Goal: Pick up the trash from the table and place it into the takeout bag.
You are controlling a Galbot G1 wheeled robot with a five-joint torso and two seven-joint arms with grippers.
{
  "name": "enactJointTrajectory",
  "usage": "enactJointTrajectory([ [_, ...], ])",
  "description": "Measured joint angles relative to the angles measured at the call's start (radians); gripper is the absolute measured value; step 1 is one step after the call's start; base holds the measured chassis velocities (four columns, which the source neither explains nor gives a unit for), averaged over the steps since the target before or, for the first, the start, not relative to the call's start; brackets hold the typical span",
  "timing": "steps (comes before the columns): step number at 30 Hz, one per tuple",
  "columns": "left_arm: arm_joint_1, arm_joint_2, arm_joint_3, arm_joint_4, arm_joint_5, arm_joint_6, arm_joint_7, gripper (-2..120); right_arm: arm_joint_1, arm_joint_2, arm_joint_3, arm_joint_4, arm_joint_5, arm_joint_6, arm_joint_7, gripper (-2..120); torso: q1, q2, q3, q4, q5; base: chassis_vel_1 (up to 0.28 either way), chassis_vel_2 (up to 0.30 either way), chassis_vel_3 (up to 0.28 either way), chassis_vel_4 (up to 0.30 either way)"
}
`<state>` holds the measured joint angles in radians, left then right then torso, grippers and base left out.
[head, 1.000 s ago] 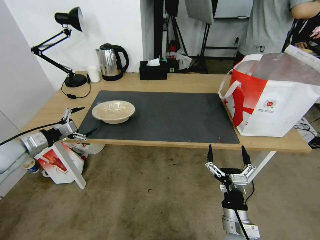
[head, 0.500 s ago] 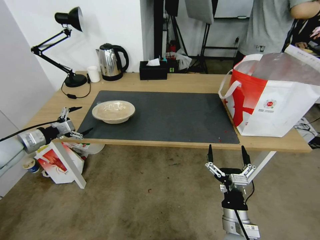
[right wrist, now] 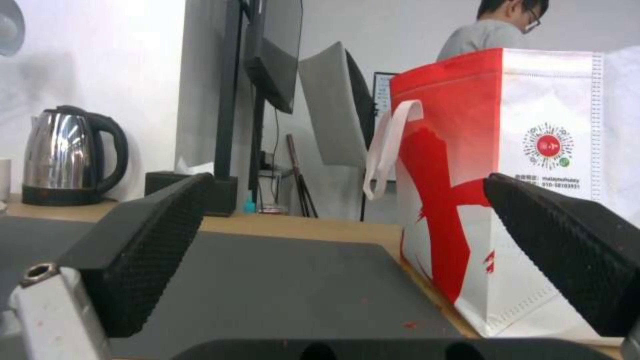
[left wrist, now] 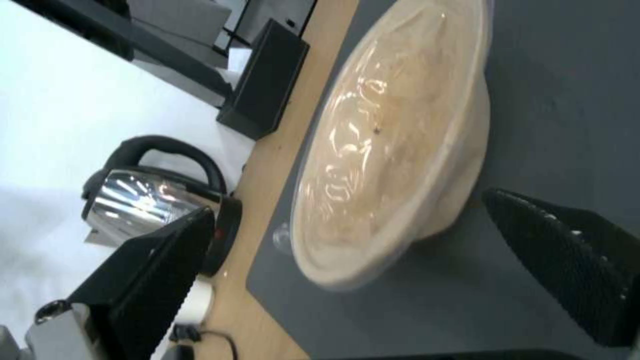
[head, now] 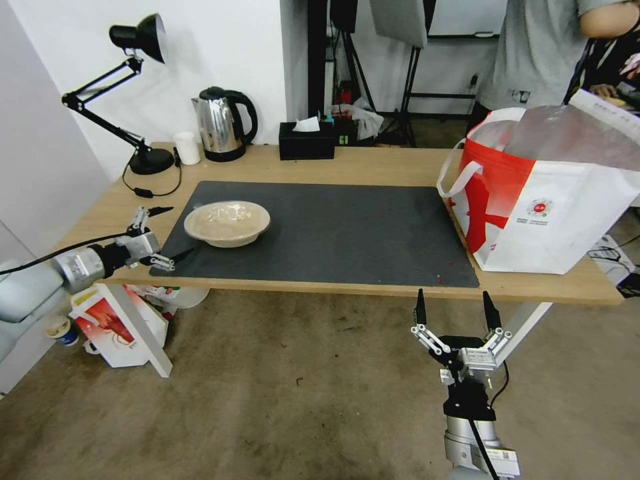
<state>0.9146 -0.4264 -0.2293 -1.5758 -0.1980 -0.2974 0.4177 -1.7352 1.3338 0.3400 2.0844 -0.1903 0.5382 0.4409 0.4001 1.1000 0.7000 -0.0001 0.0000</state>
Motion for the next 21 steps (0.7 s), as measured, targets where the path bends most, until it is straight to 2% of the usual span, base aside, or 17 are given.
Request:
enactJointTrajectory([
  [12, -0.092, -0.043, 0.092, 0.023, 0.045, 0.010, 0.009, 100, 0.000, 0.000, 0.000, 0.000, 0.000, 0.000, 0.000, 100, 0.000, 0.000, 0.000, 0.0001, 0.0000, 0.000, 0.000, 0.000, 0.000],
  [21, -0.116, -0.088, 0.125, 0.048, 0.077, 0.011, 0.018, 100, 0.000, 0.000, 0.000, 0.000, 0.000, 0.000, 0.000, 100, 0.000, 0.000, 0.000, 0.0001, -0.0001, 0.000, 0.000, 0.000, 0.000],
])
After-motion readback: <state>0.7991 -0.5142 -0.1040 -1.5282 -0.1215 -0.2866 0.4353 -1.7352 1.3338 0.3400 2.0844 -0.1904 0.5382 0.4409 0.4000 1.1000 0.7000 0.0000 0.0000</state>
